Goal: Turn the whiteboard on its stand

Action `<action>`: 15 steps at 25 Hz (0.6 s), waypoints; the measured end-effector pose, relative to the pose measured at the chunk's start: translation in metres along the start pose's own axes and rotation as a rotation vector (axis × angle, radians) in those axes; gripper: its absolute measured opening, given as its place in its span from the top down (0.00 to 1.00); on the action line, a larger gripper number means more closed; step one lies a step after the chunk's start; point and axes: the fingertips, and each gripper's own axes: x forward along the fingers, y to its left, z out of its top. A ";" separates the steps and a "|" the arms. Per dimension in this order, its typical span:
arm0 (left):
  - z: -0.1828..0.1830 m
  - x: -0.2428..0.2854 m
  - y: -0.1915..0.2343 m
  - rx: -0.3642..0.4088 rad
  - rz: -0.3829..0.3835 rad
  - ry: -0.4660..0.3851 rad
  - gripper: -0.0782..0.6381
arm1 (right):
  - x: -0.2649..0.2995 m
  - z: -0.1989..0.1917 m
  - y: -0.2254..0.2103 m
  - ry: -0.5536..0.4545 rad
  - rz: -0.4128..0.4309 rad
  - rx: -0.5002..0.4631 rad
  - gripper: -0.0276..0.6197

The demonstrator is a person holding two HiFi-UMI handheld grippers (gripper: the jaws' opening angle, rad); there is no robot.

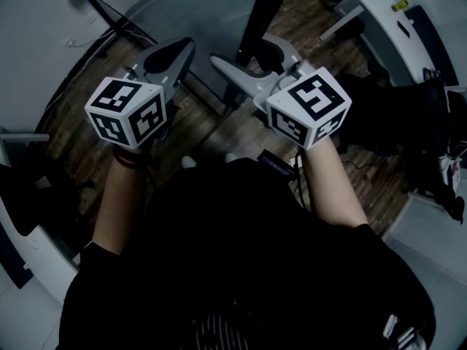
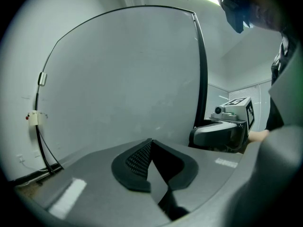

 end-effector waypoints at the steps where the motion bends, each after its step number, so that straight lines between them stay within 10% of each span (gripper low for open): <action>1: 0.001 0.000 0.000 0.001 0.000 -0.001 0.88 | 0.000 0.000 0.001 0.001 0.000 -0.002 0.59; 9: -0.001 0.003 0.002 0.007 -0.002 0.001 0.88 | 0.003 0.000 -0.004 -0.007 -0.011 -0.017 0.61; 15: 0.000 0.000 0.002 0.016 0.003 0.007 0.88 | 0.004 0.006 0.008 -0.023 -0.043 -0.113 0.86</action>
